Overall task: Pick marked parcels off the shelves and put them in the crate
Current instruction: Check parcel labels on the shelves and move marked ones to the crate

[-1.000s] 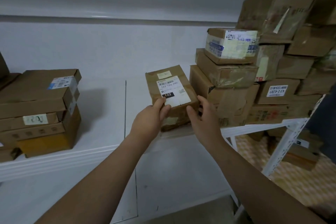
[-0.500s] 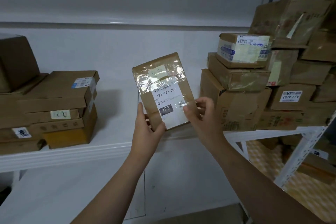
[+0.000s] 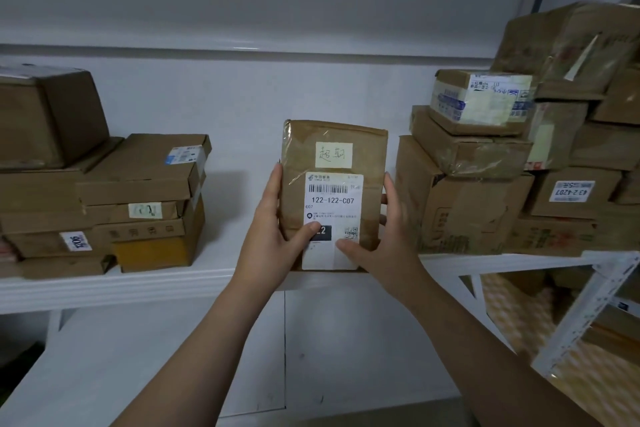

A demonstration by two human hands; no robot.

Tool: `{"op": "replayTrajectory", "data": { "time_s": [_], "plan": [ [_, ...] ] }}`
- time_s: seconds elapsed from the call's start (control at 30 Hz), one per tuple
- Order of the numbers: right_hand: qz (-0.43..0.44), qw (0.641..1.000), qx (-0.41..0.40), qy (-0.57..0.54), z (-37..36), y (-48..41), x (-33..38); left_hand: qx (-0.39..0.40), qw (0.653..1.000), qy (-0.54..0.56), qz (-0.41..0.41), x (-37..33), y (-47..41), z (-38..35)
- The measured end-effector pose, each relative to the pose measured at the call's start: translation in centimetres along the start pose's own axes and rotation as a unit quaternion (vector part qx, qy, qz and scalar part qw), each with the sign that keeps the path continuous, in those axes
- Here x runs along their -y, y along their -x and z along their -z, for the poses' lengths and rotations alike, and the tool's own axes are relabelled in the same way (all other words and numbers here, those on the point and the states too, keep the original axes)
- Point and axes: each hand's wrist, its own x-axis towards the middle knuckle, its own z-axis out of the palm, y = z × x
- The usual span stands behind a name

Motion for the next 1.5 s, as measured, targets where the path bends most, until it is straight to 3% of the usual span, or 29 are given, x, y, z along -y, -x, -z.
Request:
{"op": "replayTrajectory", "data": {
  "time_s": [0.23,0.53,0.77,1.03,1.13,1.33,1.5],
  "plan": [
    [0.018,0.999,-0.016,-0.036,-0.1,1.6,0.9,-0.03,0.999,0.024,-0.005,-0.5,1.1,0.6],
    [-0.026,0.994,-0.067,-0.088,-2.2,4.3,3.2,-0.073,0.995,0.058,-0.026,0.0,3.3,2.0],
    [-0.128,0.956,-0.098,-0.244,-3.5,7.4,4.3,-0.059,0.991,0.122,0.013,-0.2,4.9,4.8],
    [-0.143,0.954,-0.183,-0.19,-4.7,14.8,5.9,0.051,0.99,0.125,0.024,0.0,9.2,5.5],
    [-0.156,0.942,-0.248,-0.163,-4.2,18.6,6.5,0.149,0.979,0.138,0.03,-0.2,11.0,4.8],
    [-0.199,0.892,-0.348,-0.208,-2.1,26.3,6.5,0.401,0.865,0.235,0.189,-0.7,14.9,1.0],
    [-0.232,0.859,-0.411,-0.199,1.2,32.9,6.5,0.461,0.838,0.223,0.189,-3.3,20.0,-3.2]
  ]
}}
